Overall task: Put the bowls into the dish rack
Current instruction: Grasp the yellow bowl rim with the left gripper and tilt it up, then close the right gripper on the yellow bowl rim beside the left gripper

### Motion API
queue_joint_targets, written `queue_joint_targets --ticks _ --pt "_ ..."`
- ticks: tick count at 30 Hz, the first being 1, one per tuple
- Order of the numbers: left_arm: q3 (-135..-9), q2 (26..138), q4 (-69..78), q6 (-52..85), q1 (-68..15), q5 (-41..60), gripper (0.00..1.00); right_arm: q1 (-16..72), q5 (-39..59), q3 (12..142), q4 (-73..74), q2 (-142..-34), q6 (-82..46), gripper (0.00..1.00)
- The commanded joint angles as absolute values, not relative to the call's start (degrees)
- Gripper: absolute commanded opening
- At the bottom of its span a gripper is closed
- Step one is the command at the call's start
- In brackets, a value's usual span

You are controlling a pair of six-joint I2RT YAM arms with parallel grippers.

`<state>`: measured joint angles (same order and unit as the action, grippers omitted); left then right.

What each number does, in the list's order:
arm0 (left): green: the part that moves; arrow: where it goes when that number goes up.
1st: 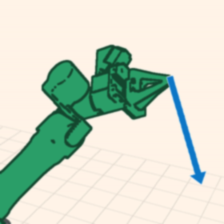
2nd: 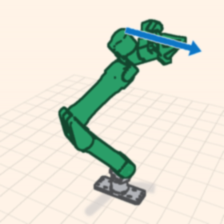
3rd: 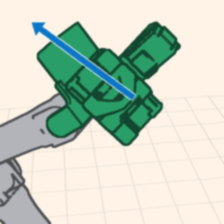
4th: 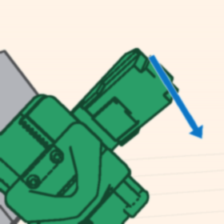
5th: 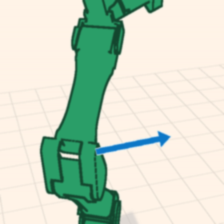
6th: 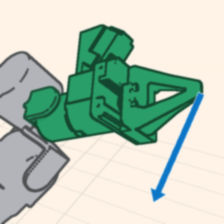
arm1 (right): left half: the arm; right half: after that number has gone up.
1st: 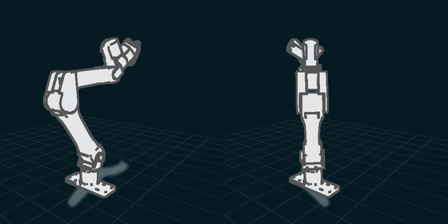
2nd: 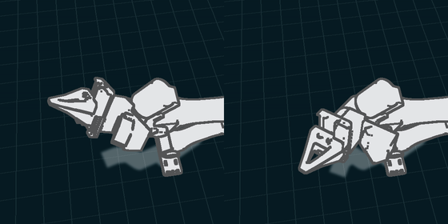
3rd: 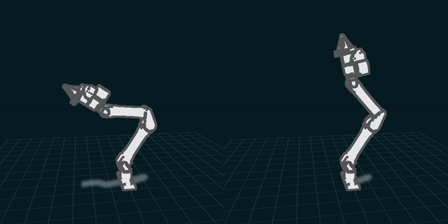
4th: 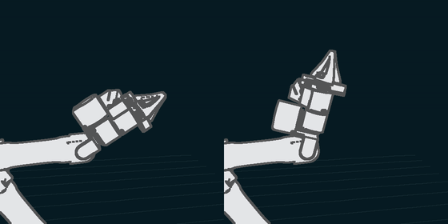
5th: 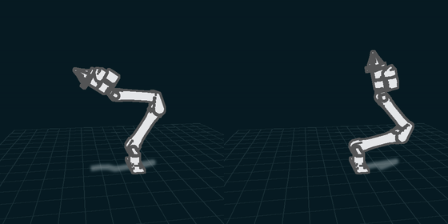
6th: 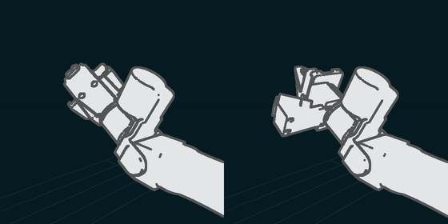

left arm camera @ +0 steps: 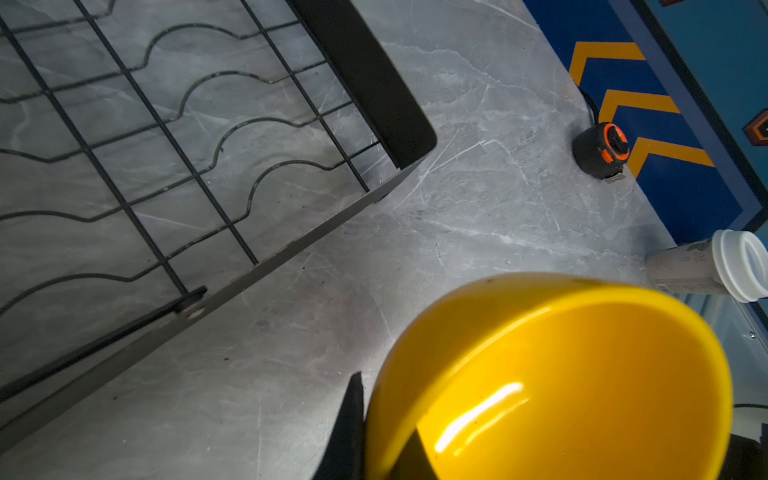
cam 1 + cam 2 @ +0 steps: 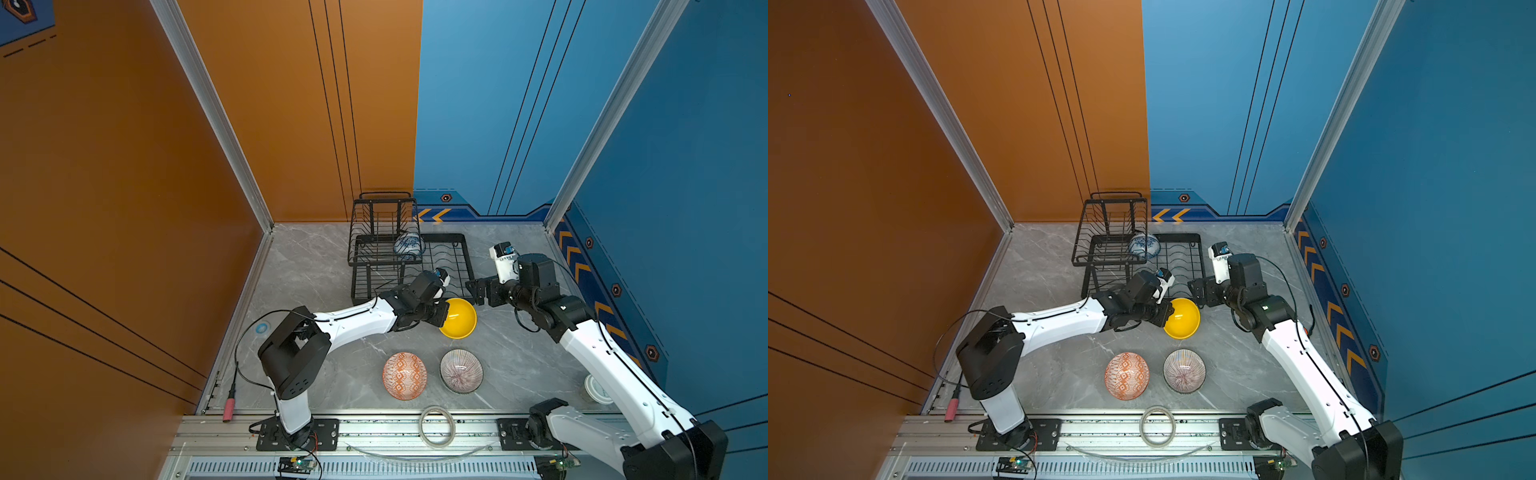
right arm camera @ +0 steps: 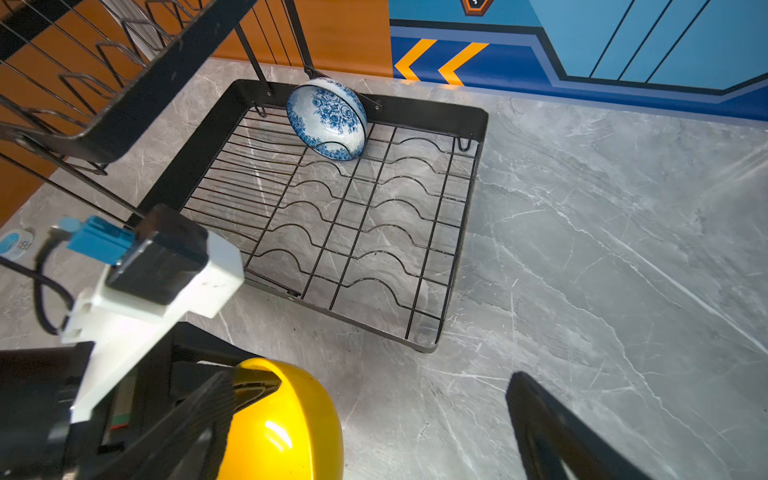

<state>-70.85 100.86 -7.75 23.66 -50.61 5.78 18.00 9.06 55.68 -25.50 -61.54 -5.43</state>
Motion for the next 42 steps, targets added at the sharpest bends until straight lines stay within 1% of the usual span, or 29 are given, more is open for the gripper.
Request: queue_joint_targets --ticks 1,9,17,24,27,32,37,40,42 --pt "-74.25 96.47 -10.11 20.54 -51.58 3.2 0.0 18.09 11.28 56.24 -25.71 -59.42 -7.0 1.0" --pt "-77.53 93.51 -12.42 17.2 -52.71 -4.54 0.0 18.63 13.79 57.96 -26.79 -55.47 -7.73 1.0" --pt "-81.8 94.32 -13.64 15.41 -54.66 -16.51 0.0 20.51 12.31 57.94 -28.83 -55.14 -7.38 1.0" --pt "-83.54 94.39 -13.44 14.17 -55.72 -17.63 0.0 21.7 10.08 56.04 -26.68 -57.89 -9.14 0.99" --pt "-83.2 93.97 -13.23 14.12 -56.12 -17.96 0.0 22.06 8.91 55.07 -24.87 -58.74 -10.05 0.93" --pt "-81.62 92.82 -12.02 14.23 -56.62 -18.76 0.0 22.15 7.72 54.48 -23.68 -59.8 -11.41 0.76" --pt "-81.13 92.31 -11.43 14.33 -56.64 -18.82 0.0 22.24 8.14 54.32 -23.47 -60.38 -12.14 0.62" --pt "-81.13 92.3 -11.31 14.3 -56.7 -18.68 0.0 22.32 8.26 54.15 -23.32 -60.46 -12.56 0.51" --pt "-81.15 92.32 -11.3 14.24 -56.61 -18.59 0.0 22.4 8.74 54.01 -23.11 -60.47 -12.83 0.48"
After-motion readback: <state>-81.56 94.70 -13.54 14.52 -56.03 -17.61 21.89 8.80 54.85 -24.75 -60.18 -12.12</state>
